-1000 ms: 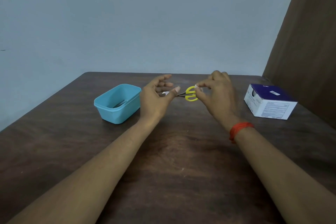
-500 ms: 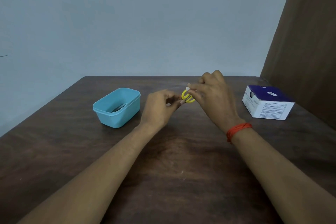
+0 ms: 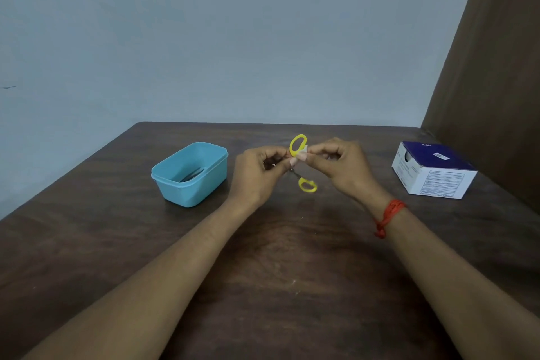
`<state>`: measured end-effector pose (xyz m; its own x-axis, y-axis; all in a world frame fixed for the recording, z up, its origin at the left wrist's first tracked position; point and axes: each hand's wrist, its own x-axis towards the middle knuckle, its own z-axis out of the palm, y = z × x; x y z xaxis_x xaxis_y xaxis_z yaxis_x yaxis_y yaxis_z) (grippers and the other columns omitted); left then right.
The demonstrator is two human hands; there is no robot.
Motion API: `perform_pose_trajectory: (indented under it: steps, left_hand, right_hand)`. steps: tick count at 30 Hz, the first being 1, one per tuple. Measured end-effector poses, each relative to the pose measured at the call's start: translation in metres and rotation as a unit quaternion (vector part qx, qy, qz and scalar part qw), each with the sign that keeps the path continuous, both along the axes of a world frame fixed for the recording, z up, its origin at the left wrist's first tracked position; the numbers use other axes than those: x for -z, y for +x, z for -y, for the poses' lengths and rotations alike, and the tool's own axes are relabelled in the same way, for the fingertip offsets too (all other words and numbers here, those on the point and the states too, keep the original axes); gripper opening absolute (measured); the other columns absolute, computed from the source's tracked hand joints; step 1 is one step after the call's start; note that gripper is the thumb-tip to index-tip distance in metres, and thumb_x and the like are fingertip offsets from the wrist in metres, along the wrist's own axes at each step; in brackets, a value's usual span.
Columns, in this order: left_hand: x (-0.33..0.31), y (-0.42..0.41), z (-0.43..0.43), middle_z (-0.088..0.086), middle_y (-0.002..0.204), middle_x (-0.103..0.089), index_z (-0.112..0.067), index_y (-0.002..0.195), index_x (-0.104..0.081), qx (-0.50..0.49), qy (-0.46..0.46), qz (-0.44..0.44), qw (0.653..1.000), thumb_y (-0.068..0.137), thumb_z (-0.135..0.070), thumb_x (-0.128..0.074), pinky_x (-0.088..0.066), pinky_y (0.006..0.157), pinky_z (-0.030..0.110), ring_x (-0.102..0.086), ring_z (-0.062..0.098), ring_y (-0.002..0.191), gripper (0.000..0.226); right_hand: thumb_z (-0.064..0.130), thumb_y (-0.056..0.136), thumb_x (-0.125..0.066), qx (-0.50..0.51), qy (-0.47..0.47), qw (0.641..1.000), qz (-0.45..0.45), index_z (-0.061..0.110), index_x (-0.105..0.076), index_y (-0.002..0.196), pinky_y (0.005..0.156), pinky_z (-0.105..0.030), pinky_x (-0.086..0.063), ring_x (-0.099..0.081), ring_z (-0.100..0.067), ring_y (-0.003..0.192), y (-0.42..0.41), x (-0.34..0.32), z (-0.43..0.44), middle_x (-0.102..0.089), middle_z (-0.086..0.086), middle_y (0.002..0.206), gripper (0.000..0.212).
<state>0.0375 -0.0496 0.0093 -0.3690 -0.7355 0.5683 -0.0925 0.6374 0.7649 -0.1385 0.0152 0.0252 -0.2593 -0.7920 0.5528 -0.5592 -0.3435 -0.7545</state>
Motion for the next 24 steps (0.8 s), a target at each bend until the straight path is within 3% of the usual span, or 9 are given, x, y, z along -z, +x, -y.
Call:
perform_pose_trajectory:
  steps: [5,10,14,20,24]
  left_hand:
    - [0.001,-0.003,0.0,-0.002,0.079,-0.077,-0.014,0.091,-0.08,-0.012,0.003,0.01,1.0,0.085,-0.016,-0.08,-0.06,0.072,0.034,-0.072,0.01,0.073,0.006]
    - [0.001,-0.002,-0.003,-0.006,0.073,-0.076,-0.013,0.086,-0.079,0.002,-0.006,0.043,0.999,0.084,-0.017,-0.081,-0.054,0.066,0.015,-0.068,-0.002,0.066,0.005]
    - [0.001,-0.002,-0.008,-0.007,0.074,-0.076,-0.016,0.087,-0.079,0.013,-0.005,0.055,0.998,0.085,-0.019,-0.08,-0.059,0.07,0.023,-0.072,0.005,0.069,0.004]
    - [0.0,-0.002,-0.007,-0.004,0.074,-0.076,-0.012,0.084,-0.079,-0.026,0.002,0.037,0.999,0.082,-0.015,-0.082,-0.056,0.065,0.019,-0.069,0.002,0.067,0.005]
    - [0.001,-0.001,-0.008,-0.005,0.077,-0.076,-0.013,0.087,-0.08,-0.029,-0.002,0.046,0.999,0.083,-0.016,-0.082,-0.058,0.068,0.021,-0.071,0.006,0.071,0.006]
  right_hand:
    - [0.031,0.078,-0.084,0.015,0.003,1.0,-0.017,0.035,-0.077,0.084,0.067,-0.029,-0.041,-0.052,-0.01,0.07,-0.001,0.003,0.001,-0.065,0.0,0.077,0.011]
    - [0.028,0.08,-0.084,0.02,-0.035,0.989,0.145,0.018,-0.081,0.083,0.067,-0.024,-0.045,-0.053,-0.005,0.068,0.002,0.0,-0.001,-0.07,-0.008,0.073,0.011]
    - [0.028,0.084,-0.081,0.015,-0.022,0.99,0.135,0.019,-0.08,0.074,0.065,-0.025,-0.042,-0.051,-0.006,0.066,0.001,-0.001,-0.003,-0.064,0.006,0.065,0.013]
    - [0.023,0.081,-0.082,-0.005,0.069,0.99,0.119,0.024,-0.08,0.069,0.072,-0.026,-0.045,-0.059,-0.008,0.077,0.01,0.009,-0.001,-0.074,-0.021,0.087,0.013]
    - [0.021,0.082,-0.082,-0.03,0.084,0.984,0.156,0.024,-0.081,0.071,0.069,-0.008,-0.048,-0.068,0.004,0.079,0.012,0.008,-0.002,-0.079,0.003,0.081,0.012]
